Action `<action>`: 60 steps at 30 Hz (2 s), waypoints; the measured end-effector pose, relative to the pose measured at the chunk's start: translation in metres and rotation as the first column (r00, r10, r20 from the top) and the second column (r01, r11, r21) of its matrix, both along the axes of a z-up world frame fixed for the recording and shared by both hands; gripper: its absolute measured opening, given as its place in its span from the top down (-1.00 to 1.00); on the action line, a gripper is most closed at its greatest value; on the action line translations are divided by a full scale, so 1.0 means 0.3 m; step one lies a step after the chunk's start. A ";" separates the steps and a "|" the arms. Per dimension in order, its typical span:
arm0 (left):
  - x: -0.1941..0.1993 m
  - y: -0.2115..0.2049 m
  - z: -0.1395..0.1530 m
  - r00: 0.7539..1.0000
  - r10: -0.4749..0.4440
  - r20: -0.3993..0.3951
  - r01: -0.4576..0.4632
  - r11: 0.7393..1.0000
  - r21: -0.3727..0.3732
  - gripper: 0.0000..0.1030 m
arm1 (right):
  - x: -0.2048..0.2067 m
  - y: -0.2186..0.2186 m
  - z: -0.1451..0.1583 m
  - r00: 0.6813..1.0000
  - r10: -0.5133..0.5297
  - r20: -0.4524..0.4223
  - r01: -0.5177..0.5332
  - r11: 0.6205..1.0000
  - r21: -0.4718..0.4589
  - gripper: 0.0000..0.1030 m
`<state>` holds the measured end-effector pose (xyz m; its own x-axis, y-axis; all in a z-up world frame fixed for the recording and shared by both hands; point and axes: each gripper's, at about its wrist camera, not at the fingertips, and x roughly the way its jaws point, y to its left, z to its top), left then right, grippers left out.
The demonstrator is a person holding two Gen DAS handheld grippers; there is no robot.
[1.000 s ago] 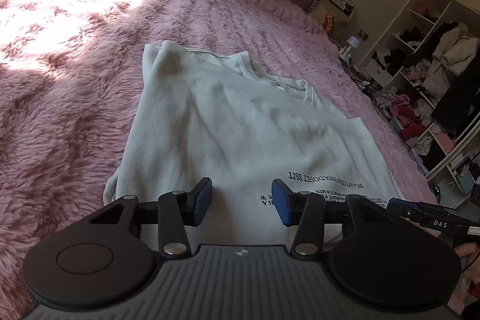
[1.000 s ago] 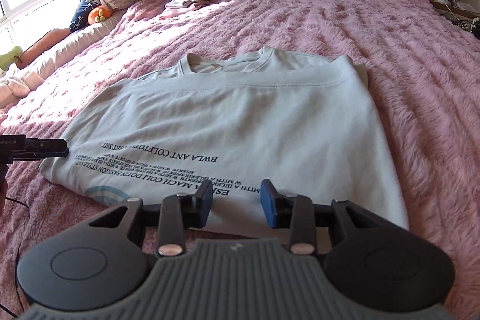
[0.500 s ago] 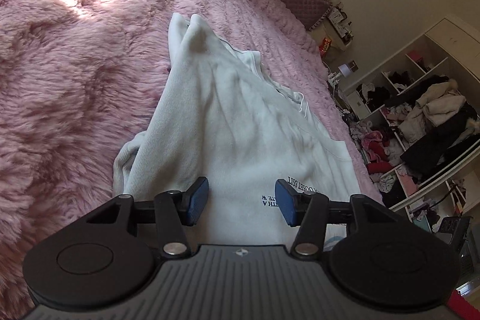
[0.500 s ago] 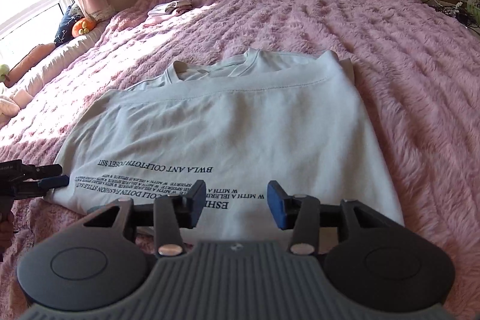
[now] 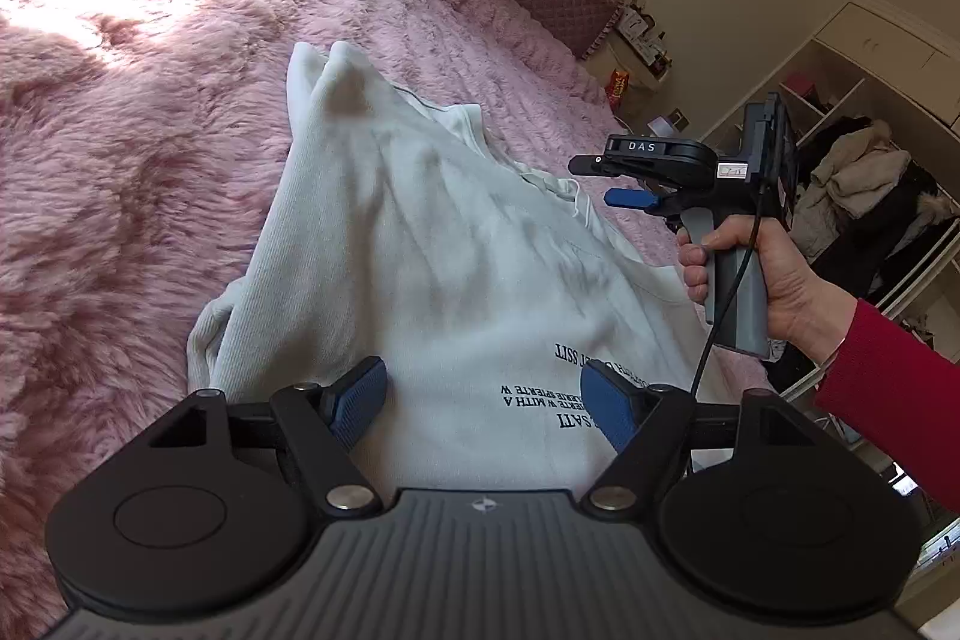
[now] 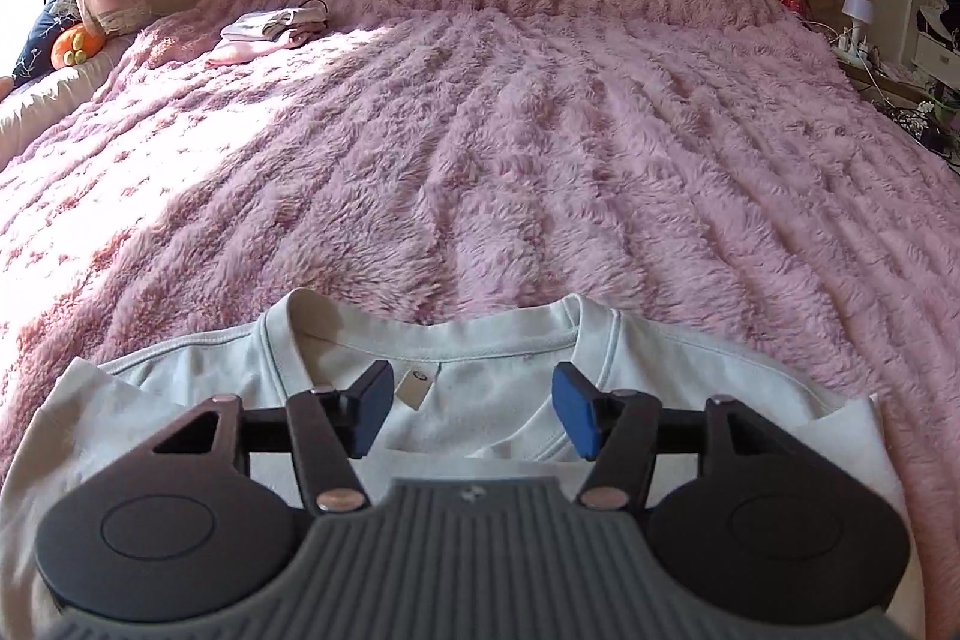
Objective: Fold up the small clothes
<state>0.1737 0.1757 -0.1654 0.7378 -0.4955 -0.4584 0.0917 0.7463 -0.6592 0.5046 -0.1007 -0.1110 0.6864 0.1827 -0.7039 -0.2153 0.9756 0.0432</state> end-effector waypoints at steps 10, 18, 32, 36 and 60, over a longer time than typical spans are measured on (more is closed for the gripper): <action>0.008 0.035 -0.017 1.000 0.004 -0.007 -0.005 0.998 -0.065 -0.73 | 0.016 0.081 -0.153 0.992 0.125 0.014 -0.112 0.933 -0.342 -0.18; 0.010 0.021 0.017 0.998 0.031 -0.053 -0.034 0.998 -0.051 -0.73 | -0.236 0.042 -0.099 0.975 0.219 -0.016 -0.211 0.914 -0.346 -0.18; -0.064 0.021 0.111 0.988 0.135 -0.070 -0.139 0.989 -0.044 -0.72 | -0.738 -0.087 -0.065 0.948 0.303 -0.093 -0.317 0.897 -0.307 -0.19; -0.098 0.022 0.130 0.987 0.152 -0.047 -0.153 0.988 -0.020 -0.73 | -0.831 -0.106 -0.052 0.940 0.315 -0.131 -0.339 0.901 -0.271 -0.19; -0.077 0.021 0.050 0.989 0.046 -0.138 -0.031 0.993 0.112 -0.73 | -0.888 -0.128 -0.135 0.957 0.282 -0.064 -0.288 0.921 -0.261 -0.24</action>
